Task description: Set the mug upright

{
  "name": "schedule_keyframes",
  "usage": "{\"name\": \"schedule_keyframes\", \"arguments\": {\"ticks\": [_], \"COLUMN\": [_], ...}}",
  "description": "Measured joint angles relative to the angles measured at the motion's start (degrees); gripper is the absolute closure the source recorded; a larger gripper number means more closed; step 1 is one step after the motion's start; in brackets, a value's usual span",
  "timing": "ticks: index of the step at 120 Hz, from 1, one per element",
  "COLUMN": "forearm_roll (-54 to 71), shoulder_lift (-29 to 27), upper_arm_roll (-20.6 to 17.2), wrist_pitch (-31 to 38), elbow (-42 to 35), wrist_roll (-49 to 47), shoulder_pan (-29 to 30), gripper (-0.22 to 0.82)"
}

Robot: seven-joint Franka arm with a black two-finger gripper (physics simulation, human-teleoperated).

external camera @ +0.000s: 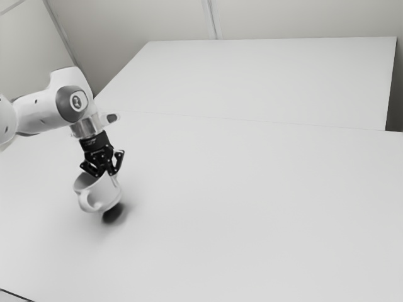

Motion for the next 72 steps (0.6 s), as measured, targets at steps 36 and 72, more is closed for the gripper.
{"name": "schedule_keyframes", "arguments": {"ticks": [36,72], "forearm_roll": [2.6,2.5], "shoulder_lift": [0.1,0.5], "upper_arm_roll": [-2.1,-3.9], "wrist_pitch": [5.0,9.0], "elbow": [-4.0,-6.2], "wrist_roll": [-17.1,-29.2], "shoulder_pan": [-0.6,-1.1], "gripper": [0.78,0.78]}}
